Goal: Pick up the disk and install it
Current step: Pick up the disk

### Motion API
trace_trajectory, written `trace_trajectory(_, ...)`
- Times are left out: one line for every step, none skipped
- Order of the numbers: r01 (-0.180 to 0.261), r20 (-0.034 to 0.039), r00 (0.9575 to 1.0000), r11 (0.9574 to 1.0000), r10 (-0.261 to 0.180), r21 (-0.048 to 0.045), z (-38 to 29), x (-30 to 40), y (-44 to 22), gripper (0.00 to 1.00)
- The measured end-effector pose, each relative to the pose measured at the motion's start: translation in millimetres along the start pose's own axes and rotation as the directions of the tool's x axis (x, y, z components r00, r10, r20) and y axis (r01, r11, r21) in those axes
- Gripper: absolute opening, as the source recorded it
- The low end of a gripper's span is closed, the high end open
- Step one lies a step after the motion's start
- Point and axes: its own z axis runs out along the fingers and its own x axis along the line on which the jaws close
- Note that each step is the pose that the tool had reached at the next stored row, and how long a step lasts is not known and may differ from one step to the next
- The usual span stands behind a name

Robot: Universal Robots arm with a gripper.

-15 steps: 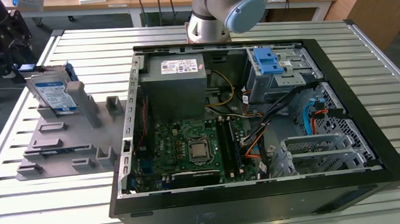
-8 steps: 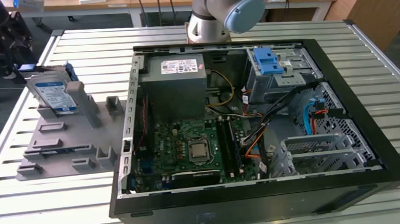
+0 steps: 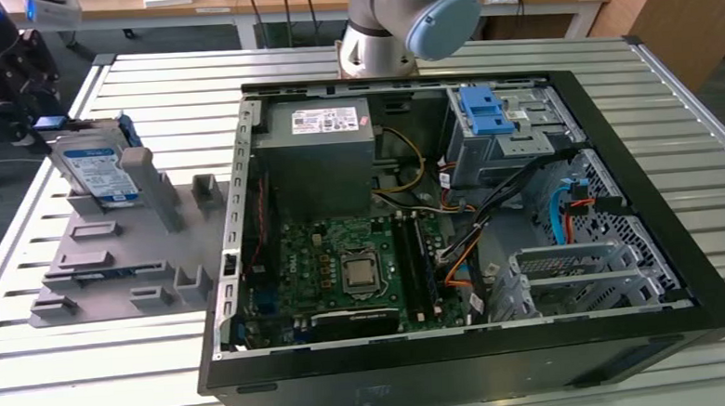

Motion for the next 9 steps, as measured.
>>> trace_trajectory(0.0,-0.0001,1.0,1.0,0.0,-0.0002,0.8,-0.5,0.0,0.62)
trace_trajectory(0.0,0.0,1.0,1.0,0.0,-0.0005,1.6,-1.2,0.0,0.62)
trace_trajectory(0.0,0.0,1.0,1.0,0.0,-0.0011,2.3,-1.9,0.1,0.61)
trace_trajectory(0.0,-0.0001,1.0,1.0,0.0,-0.002,2.8,-2.2,0.1,0.61)
trace_trajectory(0.0,-0.0001,1.0,1.0,0.0,-0.003,3.3,-2.3,-0.1,0.54)
trace_trajectory(0.0,-0.0002,1.0,1.0,0.0,-0.0039,3.8,-2.4,-0.1,0.54)
trace_trajectory(0.0,-0.0006,1.0,1.0,0.0,-0.0047,4.4,-2.4,-0.1,0.54)
trace_trajectory(0.0,-0.0011,1.0,1.0,0.0,-0.0057,5.2,-2.4,-0.1,0.54)
trace_trajectory(0.0,-0.0012,1.0,1.0,0.0,-0.007,6.1,-2.5,-0.1,0.54)
